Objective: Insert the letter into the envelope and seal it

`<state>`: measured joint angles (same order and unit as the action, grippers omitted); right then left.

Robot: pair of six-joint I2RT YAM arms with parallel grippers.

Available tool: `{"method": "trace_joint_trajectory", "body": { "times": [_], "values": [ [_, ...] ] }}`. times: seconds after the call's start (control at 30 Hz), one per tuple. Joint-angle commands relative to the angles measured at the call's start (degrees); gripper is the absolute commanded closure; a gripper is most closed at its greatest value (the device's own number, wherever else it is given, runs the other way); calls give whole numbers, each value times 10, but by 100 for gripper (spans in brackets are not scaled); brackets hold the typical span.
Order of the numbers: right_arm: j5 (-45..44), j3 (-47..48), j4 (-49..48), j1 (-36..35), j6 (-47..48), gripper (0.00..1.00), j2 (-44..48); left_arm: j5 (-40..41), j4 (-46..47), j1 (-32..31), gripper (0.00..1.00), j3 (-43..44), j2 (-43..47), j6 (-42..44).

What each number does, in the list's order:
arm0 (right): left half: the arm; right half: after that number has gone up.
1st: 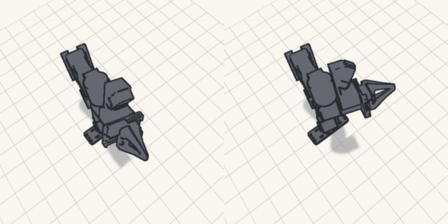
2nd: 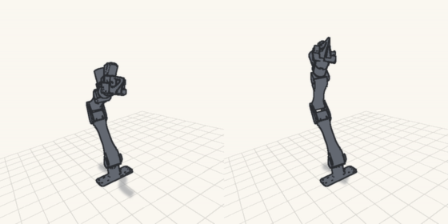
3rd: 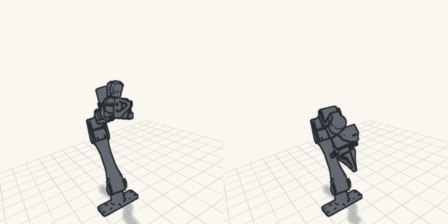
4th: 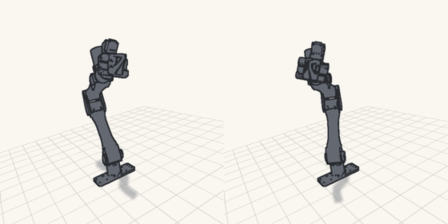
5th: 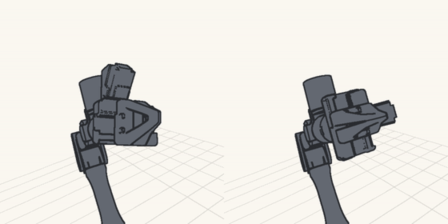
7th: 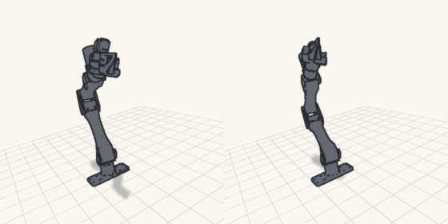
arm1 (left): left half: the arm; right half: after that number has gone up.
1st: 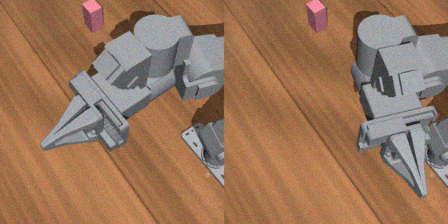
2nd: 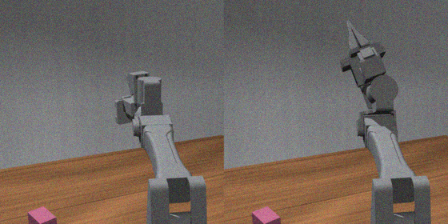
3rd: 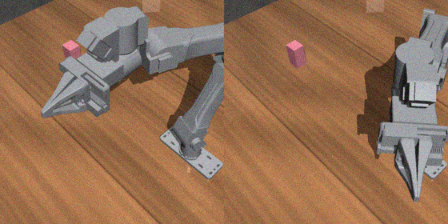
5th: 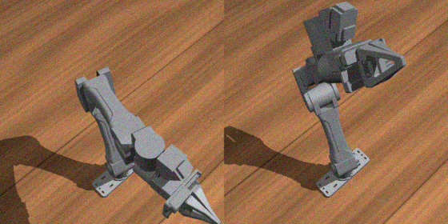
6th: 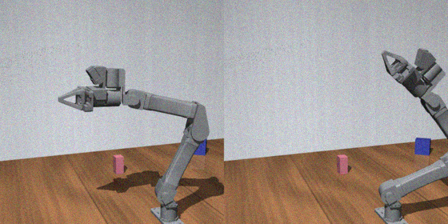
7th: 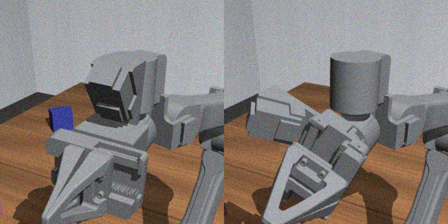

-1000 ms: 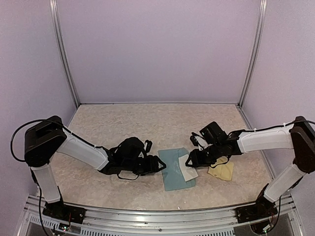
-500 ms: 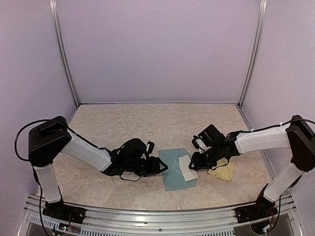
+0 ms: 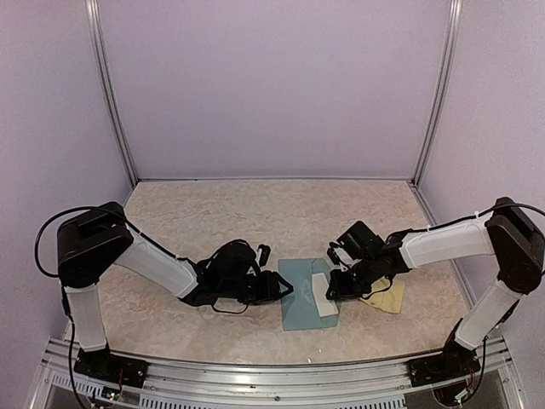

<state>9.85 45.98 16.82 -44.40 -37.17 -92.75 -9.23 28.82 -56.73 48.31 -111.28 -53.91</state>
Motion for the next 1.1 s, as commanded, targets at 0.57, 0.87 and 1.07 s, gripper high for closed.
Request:
{"method": "trace_joint_trajectory", "body": {
  "times": [0.57,0.87,1.07],
  "values": [
    [44,33,-52,-44,-64,86,-43,-7,-27,-23,56,-2,-21,-12],
    [28,35,-38,-44,-76,78,-9,10,-33,-25,55,-11,-9,-11],
    [-56,50,39,-41,-56,56,90,35,-62,-12,52,-25,45,10]
  ]
}}
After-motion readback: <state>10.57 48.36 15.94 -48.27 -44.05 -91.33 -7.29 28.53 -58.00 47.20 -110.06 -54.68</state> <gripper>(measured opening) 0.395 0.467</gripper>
